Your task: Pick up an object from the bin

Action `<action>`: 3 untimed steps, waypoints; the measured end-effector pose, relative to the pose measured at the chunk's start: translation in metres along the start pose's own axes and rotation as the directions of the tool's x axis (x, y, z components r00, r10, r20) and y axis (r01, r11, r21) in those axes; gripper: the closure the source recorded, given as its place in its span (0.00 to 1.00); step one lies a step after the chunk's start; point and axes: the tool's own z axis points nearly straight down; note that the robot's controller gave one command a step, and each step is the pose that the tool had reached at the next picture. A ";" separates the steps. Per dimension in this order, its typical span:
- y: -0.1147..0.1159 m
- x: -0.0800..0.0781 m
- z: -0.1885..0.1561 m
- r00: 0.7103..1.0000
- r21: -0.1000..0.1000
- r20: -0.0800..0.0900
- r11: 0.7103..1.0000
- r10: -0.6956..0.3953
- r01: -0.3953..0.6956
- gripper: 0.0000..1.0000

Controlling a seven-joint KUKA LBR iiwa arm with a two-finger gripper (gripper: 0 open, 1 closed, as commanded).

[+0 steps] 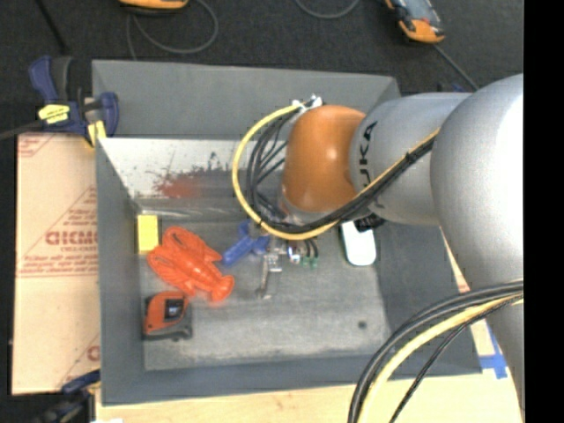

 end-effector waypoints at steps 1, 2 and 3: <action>0.001 -0.014 0.018 0.999 -0.002 0.009 0.999 -0.046 0.046 1.00; 0.002 -0.014 0.018 0.999 -0.002 0.009 0.999 -0.046 0.046 1.00; -0.004 -0.008 -0.039 0.998 0.001 -0.005 0.999 -0.055 0.055 1.00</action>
Offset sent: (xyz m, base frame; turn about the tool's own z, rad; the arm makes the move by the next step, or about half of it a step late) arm 0.0000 0.0000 0.0000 0.0000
